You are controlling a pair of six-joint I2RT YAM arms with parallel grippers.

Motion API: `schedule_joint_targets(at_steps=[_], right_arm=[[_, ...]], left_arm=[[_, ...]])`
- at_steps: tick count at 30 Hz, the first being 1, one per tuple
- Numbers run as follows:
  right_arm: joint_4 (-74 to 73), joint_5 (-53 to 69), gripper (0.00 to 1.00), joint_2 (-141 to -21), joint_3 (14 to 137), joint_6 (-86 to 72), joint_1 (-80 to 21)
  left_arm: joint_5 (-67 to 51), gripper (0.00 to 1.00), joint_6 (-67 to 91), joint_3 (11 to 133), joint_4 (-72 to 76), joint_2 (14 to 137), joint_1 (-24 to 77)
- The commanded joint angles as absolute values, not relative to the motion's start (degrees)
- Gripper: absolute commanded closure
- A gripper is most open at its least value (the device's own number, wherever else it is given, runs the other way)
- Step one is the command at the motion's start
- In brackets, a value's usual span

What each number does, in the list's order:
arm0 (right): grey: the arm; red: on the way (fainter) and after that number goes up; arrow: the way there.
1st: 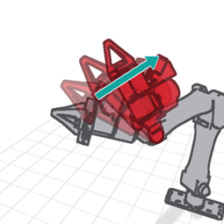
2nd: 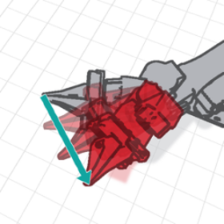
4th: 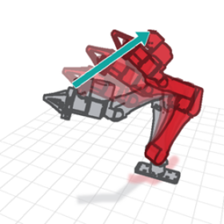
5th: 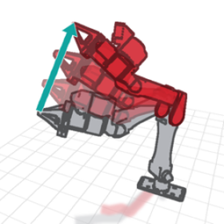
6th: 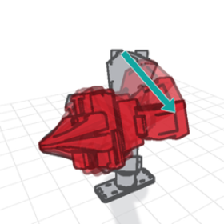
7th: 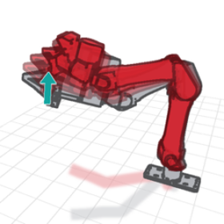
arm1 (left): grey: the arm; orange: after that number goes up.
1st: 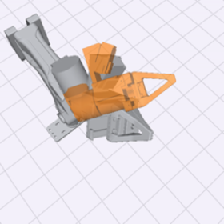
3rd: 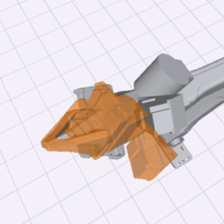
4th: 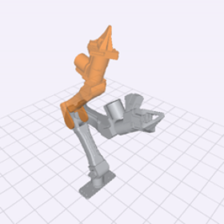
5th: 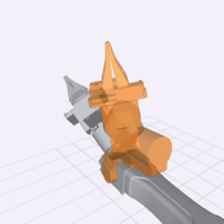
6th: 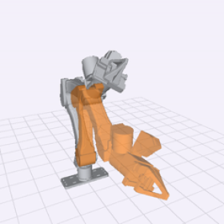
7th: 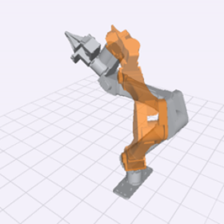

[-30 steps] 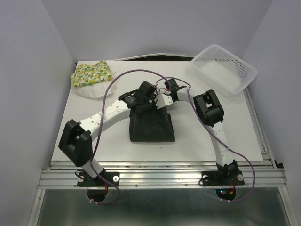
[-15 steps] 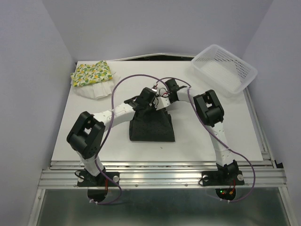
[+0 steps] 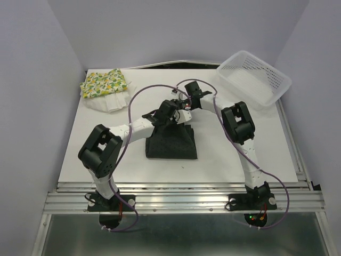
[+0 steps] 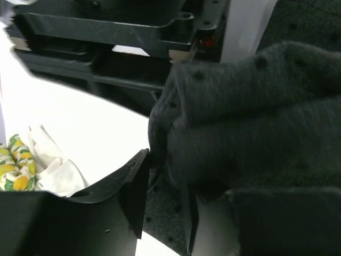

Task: Fold and stack the skirts
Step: Fold the skirt

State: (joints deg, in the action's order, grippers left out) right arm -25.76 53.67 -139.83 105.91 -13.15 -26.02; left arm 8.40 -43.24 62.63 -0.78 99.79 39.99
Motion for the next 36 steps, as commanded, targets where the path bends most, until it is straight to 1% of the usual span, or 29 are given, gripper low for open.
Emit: schedule_joint_targets(at_steps=[1,3,4,6,7,9,12,14,15,17,18,20,21,23,24,25,27,29,32,36], right_arm=[[-25.9,31.6,0.42,-138.6,108.7,-9.6,-26.6],[-26.0,27.2,0.38,-137.3,110.4,-7.8,-25.4],[-25.9,25.9,0.31,-136.8,111.0,-6.9,-25.4],[-26.1,23.2,0.27,-135.3,112.3,-5.9,-24.0],[-26.0,22.2,0.22,-134.7,113.5,-5.5,-23.1],[-26.6,20.9,0.21,-133.1,115.8,-3.5,-21.5],[-27.8,21.1,0.21,-130.8,117.4,-2.0,-20.6],[-28.7,24.5,0.24,-126.8,115.8,-1.4,-19.9],[-28.5,28.3,0.25,-125.0,114.2,-1.4,-19.9],[-27.6,33.5,0.28,-119.7,108.1,-4.6,-19.9],[-25.9,39.2,0.29,-118.1,105.8,-5.8,-19.9],[-24.2,44.1,0.31,-114.4,101.3,-9.9,-20.5],[-22.0,49.1,0.32,-113.4,96.8,-11.6,-21.3],[-18.5,52.8,0.32,-111.5,91.9,-18.8,-22.4],[-13.2,55.9,0.32,-110.0,86.1,-21.2,-23.6],[-10.7,57.0,0.32,-109.4,83.3,-23.0,-24.3],[-6.4,58.1,0.32,-109.2,77.5,-24.9,-24.8],[-4.9,58.7,0.31,-110.6,75.1,-25.7,-25.4],[-5.2,57.5,0.32,-115.9,73.7,-24.6,-24.9],[-6.1,53.5,0.36,-123.0,75.1,-23.8,-22.8]], left_arm=[[9.3,0.58,-42.0,66.9,-2.3,94.3,39.6],[8.9,0.52,-40.4,70.4,-4.5,93.0,38.8],[8.7,0.48,-39.8,71.6,-6.9,92.6,38.3],[8.4,0.47,-38.5,75.3,-9.0,91.2,37.4],[8.1,0.46,-36.8,76.4,-10.7,90.7,36.2],[6.9,0.46,-35.1,79.5,-13.7,89.0,35.2],[3.6,0.44,-30.9,81.6,-16.8,86.4,33.5],[0.1,0.44,-28.2,81.5,-19.1,84.7,32.5],[-5.3,0.43,-25.2,79.8,-19.3,82.8,31.7],[-13.0,0.43,-22.6,77.4,-19.8,81.4,30.9],[-15.3,0.43,-19.5,74.6,-19.3,80.7,30.2],[-20.5,0.44,-16.9,72.0,-18.6,81.0,29.1],[-26.2,0.45,-14.6,69.5,-17.8,82.1,27.6],[-33.0,0.46,-13.3,68.4,-17.5,83.9,26.0],[-34.5,0.47,-12.7,67.8,-17.1,86.0,25.2],[-36.2,0.48,-11.7,67.6,-15.9,87.2,23.3],[-40.1,0.49,-10.2,67.2,-14.5,90.7,21.3],[-41.4,0.51,-8.1,67.2,-13.2,93.4,18.6],[-41.8,0.52,-6.5,67.4,-12.4,99.7,16.2],[-40.7,0.54,-6.6,69.4,-12.3,107.8,15.3]])
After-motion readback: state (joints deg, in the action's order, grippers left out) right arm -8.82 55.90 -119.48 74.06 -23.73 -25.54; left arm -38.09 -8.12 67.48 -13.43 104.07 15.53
